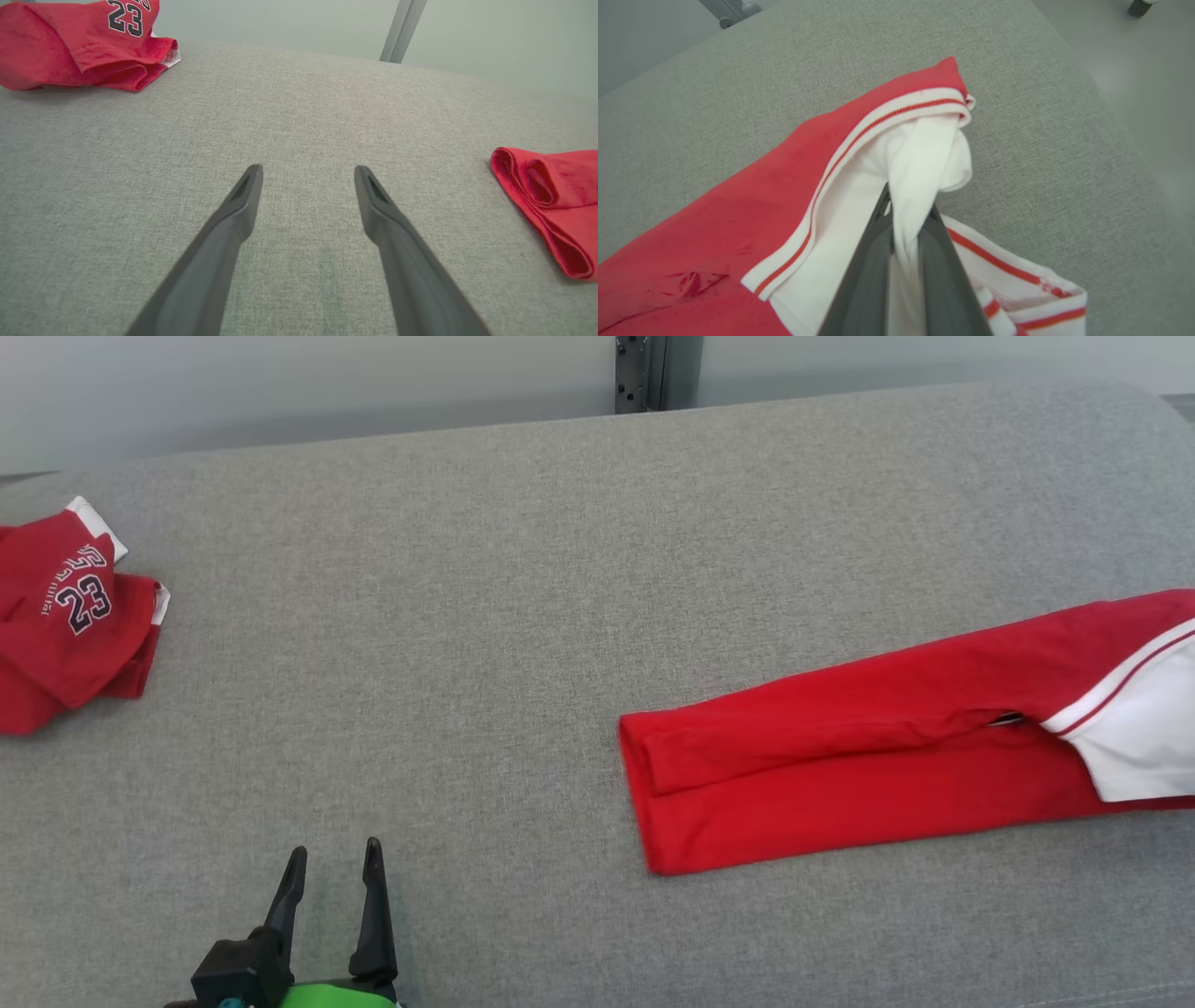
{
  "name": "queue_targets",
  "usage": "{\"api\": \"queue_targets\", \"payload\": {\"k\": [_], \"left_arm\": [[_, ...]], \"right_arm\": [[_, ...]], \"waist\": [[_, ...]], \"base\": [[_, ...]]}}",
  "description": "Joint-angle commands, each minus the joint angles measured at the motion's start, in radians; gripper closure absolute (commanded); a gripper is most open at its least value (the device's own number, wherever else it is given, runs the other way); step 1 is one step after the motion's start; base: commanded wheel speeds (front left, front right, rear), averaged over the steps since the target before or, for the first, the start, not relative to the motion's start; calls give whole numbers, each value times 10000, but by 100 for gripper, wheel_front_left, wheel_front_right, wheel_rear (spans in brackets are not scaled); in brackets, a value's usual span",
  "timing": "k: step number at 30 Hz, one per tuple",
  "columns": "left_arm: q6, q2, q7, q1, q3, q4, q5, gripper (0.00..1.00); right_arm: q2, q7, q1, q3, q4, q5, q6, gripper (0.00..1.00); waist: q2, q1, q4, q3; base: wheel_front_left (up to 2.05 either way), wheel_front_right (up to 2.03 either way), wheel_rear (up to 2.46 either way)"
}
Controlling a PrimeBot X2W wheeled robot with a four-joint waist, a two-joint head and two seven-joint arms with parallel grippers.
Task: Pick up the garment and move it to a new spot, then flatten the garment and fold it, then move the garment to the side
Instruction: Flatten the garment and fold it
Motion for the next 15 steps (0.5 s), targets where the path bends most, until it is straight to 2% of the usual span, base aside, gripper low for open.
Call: {"api": "queue_targets", "payload": {"k": [1, 4, 9, 12, 15], "left_arm": [[-90, -68, -28, 168, 101, 41, 127, 0], [-195, -197, -28, 315, 261, 65, 227, 0], [-291, -423, -27, 493, 480, 131, 286, 0], [-419, -494, -16, 486, 451, 297, 365, 0], [-515, -548, -18, 241, 399, 423, 515, 0]], "right_arm": [[-256, -59, -93, -182, -46, -15, -13, 100], [-494, 66, -2, -226, -823, 23, -6, 100], [109, 389, 665, 653, -3249, 348, -7, 100], [947, 478, 966, 1576, -4522, 362, -6, 100], [1978, 385, 1166, 2499, -4963, 104, -6, 100]], "waist": [[-1, 0, -77, -270], [-1, 0, -124, -426], [-1, 0, -399, -565], [-1, 0, -627, -508], [-1, 0, -692, -400]], "base": [[0, 0, 0], [0, 0, 0], [0, 0, 0], [0, 0, 0], [0, 0, 0]]}}
